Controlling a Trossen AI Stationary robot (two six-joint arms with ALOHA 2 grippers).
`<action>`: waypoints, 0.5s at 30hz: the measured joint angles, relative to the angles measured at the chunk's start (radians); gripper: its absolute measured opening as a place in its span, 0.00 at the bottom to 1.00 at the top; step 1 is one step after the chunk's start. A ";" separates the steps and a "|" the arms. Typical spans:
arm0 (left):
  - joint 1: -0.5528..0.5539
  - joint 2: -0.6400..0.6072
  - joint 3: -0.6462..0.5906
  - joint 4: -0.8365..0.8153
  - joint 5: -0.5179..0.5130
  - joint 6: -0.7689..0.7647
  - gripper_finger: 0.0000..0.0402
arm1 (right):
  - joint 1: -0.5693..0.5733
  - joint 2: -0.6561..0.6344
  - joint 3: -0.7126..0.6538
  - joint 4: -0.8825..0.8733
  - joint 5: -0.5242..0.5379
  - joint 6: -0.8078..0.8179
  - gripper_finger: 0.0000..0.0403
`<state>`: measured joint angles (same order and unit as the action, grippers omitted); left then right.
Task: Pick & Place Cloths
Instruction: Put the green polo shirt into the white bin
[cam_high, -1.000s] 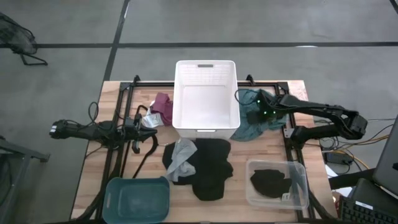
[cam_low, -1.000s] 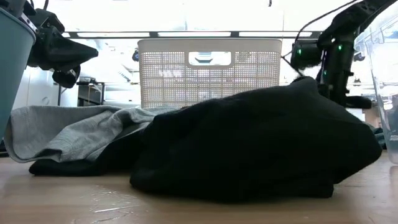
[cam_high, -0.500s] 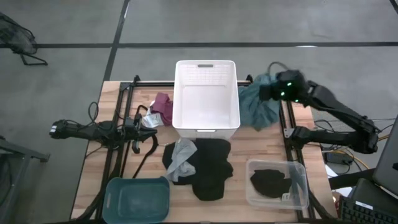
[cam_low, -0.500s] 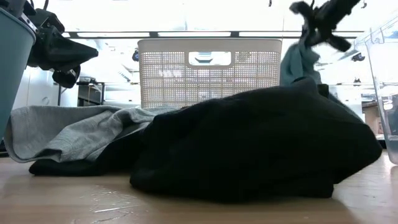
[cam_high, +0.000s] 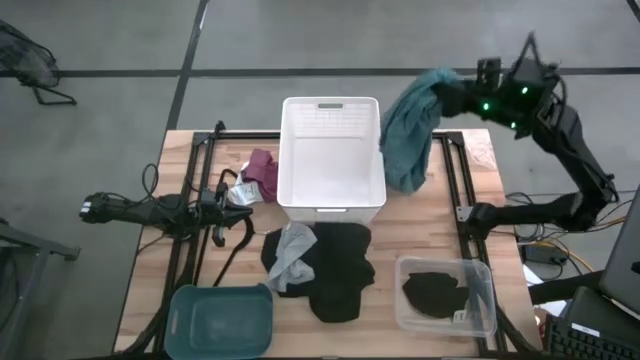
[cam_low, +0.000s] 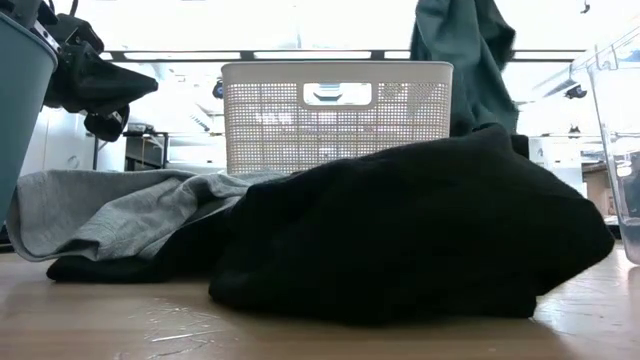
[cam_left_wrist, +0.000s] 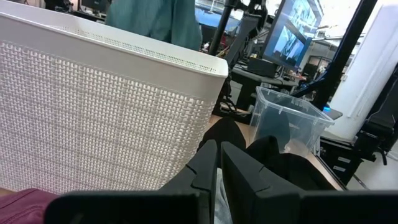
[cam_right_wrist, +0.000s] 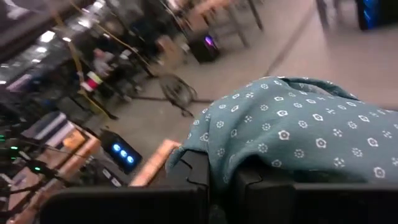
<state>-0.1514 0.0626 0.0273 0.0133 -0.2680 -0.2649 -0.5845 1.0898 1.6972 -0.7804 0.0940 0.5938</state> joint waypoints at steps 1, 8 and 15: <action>0.000 0.000 0.000 0.000 0.000 0.000 0.07 | 0.004 0.028 0.049 0.007 -0.007 -0.020 0.03; 0.000 0.000 0.000 0.000 0.000 0.000 0.07 | 0.004 0.266 0.390 0.063 -0.127 -0.115 0.03; 0.000 0.000 0.000 0.000 0.000 0.000 0.07 | 0.008 0.493 0.652 0.194 -0.314 -0.117 0.03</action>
<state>-0.1514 0.0625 0.0276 0.0135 -0.2680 -0.2649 -0.5769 1.5830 2.3493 -0.5865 -0.2199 0.4764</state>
